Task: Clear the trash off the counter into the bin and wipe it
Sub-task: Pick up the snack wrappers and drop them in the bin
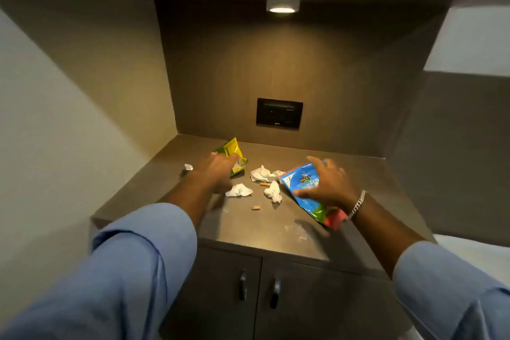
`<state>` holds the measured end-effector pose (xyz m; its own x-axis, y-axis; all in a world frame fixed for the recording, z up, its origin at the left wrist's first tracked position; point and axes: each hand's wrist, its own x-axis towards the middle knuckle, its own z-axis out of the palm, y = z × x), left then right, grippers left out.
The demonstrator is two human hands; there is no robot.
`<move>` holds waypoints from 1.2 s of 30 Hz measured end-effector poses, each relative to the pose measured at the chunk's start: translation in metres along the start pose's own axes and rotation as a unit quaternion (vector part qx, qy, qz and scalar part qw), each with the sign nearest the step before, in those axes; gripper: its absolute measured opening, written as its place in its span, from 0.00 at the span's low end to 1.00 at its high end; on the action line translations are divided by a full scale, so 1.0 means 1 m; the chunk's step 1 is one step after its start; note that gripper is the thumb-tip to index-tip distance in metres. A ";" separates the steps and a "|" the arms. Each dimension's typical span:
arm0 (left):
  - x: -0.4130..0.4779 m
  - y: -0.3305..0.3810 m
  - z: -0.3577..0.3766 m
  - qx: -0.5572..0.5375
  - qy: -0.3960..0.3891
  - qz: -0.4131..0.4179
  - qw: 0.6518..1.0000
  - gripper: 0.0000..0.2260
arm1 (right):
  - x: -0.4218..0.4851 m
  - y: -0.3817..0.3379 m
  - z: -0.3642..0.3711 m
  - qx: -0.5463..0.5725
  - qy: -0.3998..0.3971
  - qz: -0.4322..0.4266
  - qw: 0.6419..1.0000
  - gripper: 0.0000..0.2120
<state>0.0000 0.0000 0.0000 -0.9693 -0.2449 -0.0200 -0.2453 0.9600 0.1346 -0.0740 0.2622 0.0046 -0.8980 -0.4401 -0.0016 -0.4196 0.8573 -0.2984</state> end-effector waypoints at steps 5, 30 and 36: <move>0.056 -0.021 0.027 0.043 -0.014 -0.081 0.996 0.27 | 0.031 0.042 0.052 -0.065 -0.014 0.047 0.997 0.42; -0.123 0.147 -0.030 -0.588 0.043 0.115 0.799 0.11 | -0.115 -0.021 -0.034 0.527 0.237 0.015 0.816 0.10; -0.228 0.171 0.057 -0.627 -0.048 0.094 0.772 0.14 | -0.244 0.015 0.041 0.539 0.208 0.080 0.812 0.09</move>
<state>0.1785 0.2283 -0.0292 -0.9975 -0.0478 0.0517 0.0480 0.0765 0.9959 0.1447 0.3714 -0.0384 -0.9909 -0.0254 0.1324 -0.1338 0.0638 -0.9890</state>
